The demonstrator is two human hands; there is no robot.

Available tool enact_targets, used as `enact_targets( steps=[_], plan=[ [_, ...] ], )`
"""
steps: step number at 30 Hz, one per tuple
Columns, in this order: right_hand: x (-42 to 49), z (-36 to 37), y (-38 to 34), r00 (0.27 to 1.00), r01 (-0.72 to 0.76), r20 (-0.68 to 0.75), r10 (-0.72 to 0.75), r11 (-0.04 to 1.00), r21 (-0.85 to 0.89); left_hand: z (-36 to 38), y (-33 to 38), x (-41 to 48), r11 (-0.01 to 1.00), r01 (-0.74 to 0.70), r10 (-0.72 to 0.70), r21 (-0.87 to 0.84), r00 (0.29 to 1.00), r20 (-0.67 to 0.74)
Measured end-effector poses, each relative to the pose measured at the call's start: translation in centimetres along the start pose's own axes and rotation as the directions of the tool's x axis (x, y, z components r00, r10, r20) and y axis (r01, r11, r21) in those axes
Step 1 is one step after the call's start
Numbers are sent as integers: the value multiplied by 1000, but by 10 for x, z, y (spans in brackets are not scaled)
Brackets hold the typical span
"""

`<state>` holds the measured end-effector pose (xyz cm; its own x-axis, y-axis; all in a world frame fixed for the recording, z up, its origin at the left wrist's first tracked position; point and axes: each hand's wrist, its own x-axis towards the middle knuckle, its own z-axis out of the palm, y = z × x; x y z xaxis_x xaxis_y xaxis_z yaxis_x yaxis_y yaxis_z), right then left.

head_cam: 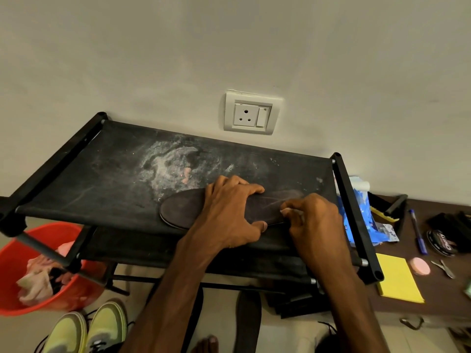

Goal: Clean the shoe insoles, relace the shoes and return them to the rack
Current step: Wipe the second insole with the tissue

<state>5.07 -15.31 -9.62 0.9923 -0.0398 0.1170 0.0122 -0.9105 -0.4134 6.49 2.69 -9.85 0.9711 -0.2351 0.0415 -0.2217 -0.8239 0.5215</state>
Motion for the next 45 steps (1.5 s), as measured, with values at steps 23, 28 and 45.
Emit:
enact_targets(
  steps=[23,28,45],
  plan=[
    [-4,2,-10,995,99,-32,-96,991,86,4,-2,-1,1000,-9,8,-23,1000,-18],
    [-6,2,-7,985,168,2,-172,967,191,5,-3,0,999,-12,11,-49,1000,-21],
    [-4,1,-3,975,210,41,-220,962,177,5,-4,0,999,-19,18,-35,1000,-25]
  ],
)
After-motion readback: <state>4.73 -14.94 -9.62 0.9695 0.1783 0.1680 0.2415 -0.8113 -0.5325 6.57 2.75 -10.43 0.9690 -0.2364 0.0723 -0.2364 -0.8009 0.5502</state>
